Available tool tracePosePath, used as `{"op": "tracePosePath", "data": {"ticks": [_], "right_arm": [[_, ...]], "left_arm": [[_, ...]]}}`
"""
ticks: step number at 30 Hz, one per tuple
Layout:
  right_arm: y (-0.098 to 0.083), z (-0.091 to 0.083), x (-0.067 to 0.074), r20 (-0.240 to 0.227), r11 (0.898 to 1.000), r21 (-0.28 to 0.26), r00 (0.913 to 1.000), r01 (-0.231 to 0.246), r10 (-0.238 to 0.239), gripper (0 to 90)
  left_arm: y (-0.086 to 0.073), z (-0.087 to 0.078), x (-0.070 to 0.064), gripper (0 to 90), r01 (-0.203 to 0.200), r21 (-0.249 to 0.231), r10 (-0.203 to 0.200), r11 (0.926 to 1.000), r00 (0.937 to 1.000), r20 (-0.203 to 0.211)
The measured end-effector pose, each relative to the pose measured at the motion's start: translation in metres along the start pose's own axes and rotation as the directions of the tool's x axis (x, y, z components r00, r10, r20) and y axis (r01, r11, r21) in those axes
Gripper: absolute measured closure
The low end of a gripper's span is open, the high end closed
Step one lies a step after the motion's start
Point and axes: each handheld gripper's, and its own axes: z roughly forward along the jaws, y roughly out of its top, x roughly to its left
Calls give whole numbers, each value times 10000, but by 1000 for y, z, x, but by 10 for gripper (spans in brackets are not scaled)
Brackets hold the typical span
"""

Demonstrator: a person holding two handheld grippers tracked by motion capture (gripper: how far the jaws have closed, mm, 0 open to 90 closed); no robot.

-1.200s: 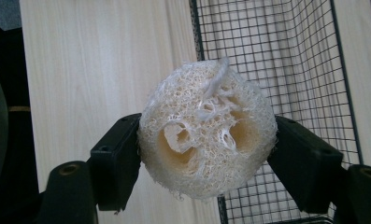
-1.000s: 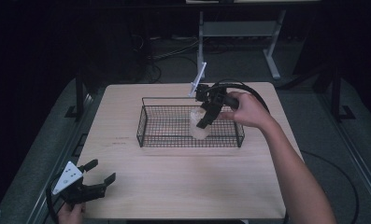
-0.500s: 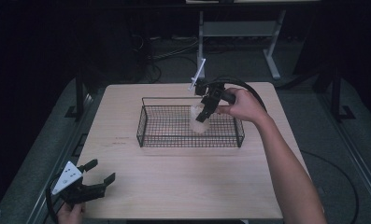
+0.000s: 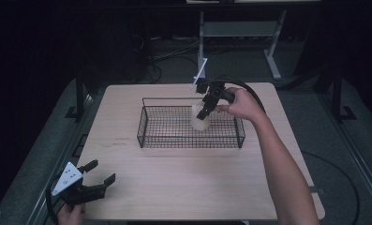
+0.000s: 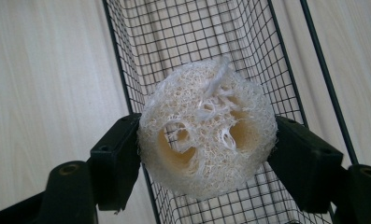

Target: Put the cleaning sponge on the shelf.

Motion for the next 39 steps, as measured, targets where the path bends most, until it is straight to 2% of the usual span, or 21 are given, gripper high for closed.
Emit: {"op": "tracePosePath", "data": {"ticks": [6, 11, 17, 22, 26, 35, 39], "right_arm": [[-2, 11, -8, -25, 9997, 156, 9998, -174, 174, 278], [-6, 22, -14, -259, 9993, 4, 9990, -366, 366, 277], [-10, 36, -18, -297, 9984, 323, 9985, -461, 470, 277], [-14, 42, -22, -395, 9980, 107, 9972, -630, 634, 277], [-18, 47, -24, -463, 9970, 158, 9960, -760, 767, 277], [-18, 58, -23, -508, 9967, 500, 9965, -637, 662, 276], [-21, 62, -24, -530, 9967, 262, 9956, -765, 778, 276]], "left_arm": [[0, 0, 0, 141, 11, -21, -11, 10000, 10000, -1], [0, 0, 0, 141, 57, -45, -57, 10000, 10000, 7], [0, -1, 0, 141, 58, -46, -58, 10000, 10000, -4], [0, 0, 1, 141, 68, -41, -68, 10000, 10000, 11], [1, 1, 1, 141, 64, -10, -64, 10000, 10000, 18], [0, 1, 0, 141, 91, -14, -91, 10000, 10000, 15], [0, 1, 1, 141, 87, -18, -87, 10000, 10000, 6]]}}
